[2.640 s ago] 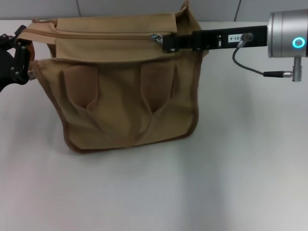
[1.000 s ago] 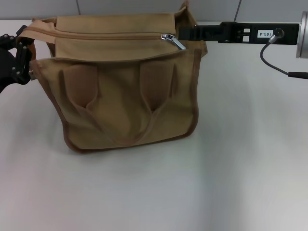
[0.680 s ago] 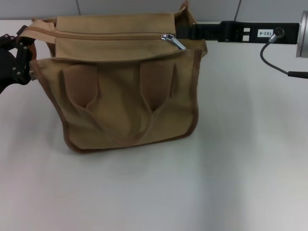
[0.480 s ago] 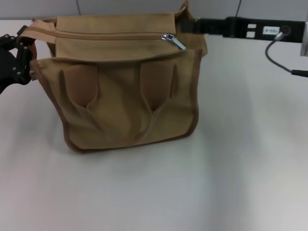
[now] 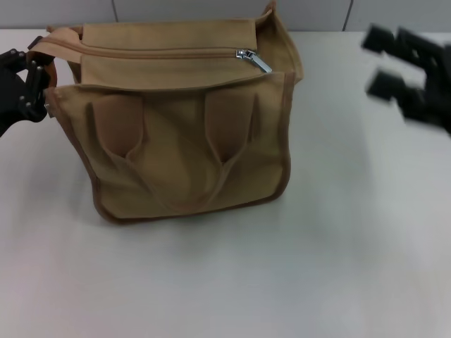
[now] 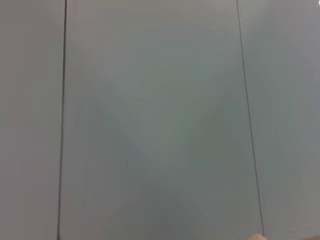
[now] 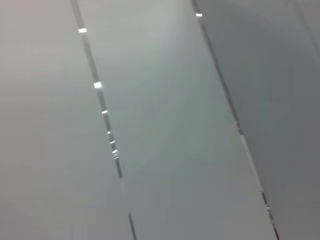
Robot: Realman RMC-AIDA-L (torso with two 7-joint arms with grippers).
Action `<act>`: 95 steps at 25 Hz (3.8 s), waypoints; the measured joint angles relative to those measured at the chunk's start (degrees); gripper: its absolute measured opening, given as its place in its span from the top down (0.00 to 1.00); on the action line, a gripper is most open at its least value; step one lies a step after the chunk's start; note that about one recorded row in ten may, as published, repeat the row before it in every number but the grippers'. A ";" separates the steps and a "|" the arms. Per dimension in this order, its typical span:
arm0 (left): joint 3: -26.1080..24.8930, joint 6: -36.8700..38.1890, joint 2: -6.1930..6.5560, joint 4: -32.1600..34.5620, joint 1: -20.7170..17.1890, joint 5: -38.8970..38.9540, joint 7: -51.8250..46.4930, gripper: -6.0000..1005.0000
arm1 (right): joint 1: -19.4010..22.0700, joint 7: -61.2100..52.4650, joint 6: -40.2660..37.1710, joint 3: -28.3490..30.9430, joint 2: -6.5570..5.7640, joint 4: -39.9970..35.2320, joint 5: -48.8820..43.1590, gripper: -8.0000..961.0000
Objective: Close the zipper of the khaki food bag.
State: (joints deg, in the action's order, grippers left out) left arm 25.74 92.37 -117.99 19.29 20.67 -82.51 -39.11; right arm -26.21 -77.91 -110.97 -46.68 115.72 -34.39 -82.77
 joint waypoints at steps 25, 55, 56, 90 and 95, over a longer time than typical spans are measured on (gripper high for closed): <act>1.28 -0.71 0.26 0.75 -0.71 -0.65 0.04 0.95 | 5.71 24.37 -2.79 0.53 1.79 6.32 -22.93 0.19; 2.49 12.84 8.26 15.42 -1.19 -9.12 -42.32 0.20 | 5.06 21.80 -1.83 1.06 1.50 6.35 -23.02 0.19; 2.49 12.84 8.26 15.42 -1.19 -9.12 -42.32 0.19 | 5.02 21.55 -1.75 1.07 1.46 6.35 -23.06 0.19; 21.26 14.40 4.28 6.07 1.54 -28.09 -23.82 0.18 | 2.08 21.66 8.18 0.18 3.18 9.34 -28.85 0.19; 21.28 14.09 3.98 6.04 1.62 -29.06 -23.39 0.18 | 2.05 21.68 8.06 0.18 3.20 9.34 -28.86 0.19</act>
State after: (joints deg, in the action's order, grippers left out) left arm 47.02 106.46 -114.02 25.33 22.30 -111.56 -62.50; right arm -24.16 -56.24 -102.91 -46.49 118.92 -25.05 -111.63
